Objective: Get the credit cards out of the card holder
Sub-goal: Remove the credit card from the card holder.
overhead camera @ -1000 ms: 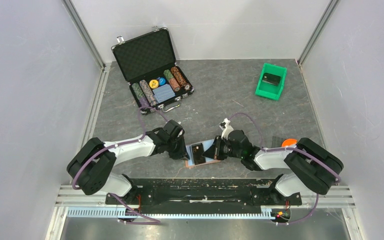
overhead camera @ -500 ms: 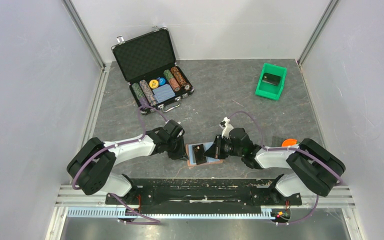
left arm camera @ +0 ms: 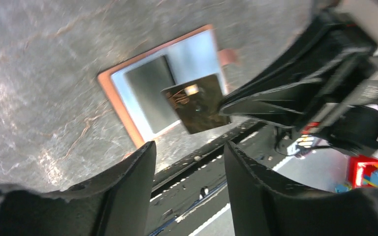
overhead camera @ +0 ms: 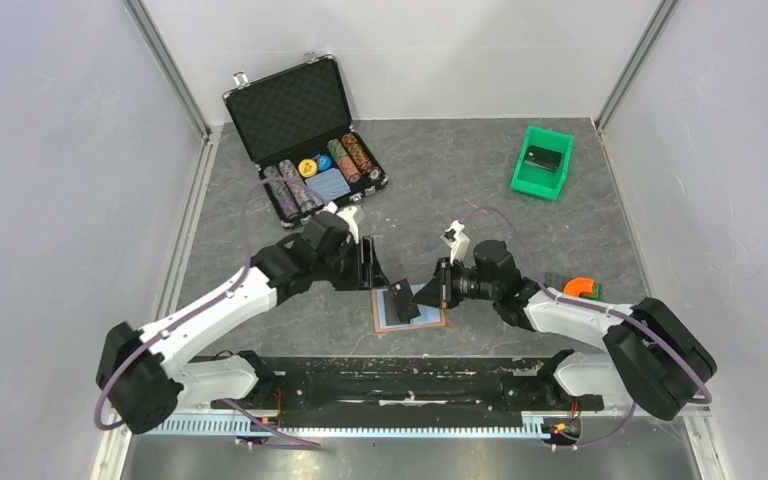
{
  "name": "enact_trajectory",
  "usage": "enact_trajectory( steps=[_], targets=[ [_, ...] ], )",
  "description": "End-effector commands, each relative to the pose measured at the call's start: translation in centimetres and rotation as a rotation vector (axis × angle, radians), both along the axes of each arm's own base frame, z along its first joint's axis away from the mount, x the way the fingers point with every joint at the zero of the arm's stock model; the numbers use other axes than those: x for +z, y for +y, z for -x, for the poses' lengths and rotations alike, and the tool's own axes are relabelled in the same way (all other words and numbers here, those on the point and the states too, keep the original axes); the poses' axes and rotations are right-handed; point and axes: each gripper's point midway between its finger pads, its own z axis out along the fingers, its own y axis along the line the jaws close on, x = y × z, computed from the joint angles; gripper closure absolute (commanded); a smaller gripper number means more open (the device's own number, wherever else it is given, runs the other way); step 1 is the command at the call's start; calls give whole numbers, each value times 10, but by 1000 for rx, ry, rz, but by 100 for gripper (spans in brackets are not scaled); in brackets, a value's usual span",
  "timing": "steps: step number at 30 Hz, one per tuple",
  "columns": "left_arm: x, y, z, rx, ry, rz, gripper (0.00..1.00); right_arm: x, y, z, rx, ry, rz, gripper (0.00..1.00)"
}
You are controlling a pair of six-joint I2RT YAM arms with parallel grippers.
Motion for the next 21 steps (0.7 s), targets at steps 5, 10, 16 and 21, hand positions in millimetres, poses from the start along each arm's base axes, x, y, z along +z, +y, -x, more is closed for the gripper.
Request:
enact_trajectory(
  steps=[5,10,16,21],
  targets=[
    [80,-6,7,-223,-177,81,32,58,15,31,291,-157,-159,100],
    [85,-15,22,-359,-139,113,31,81,17,53,395,-184,-274,100],
    [85,-24,35,-444,-105,172,33,86,14,64,421,-192,-311,100],
    [75,-31,42,-496,-46,202,34,89,13,70,434,-194,-338,100]
  ],
)
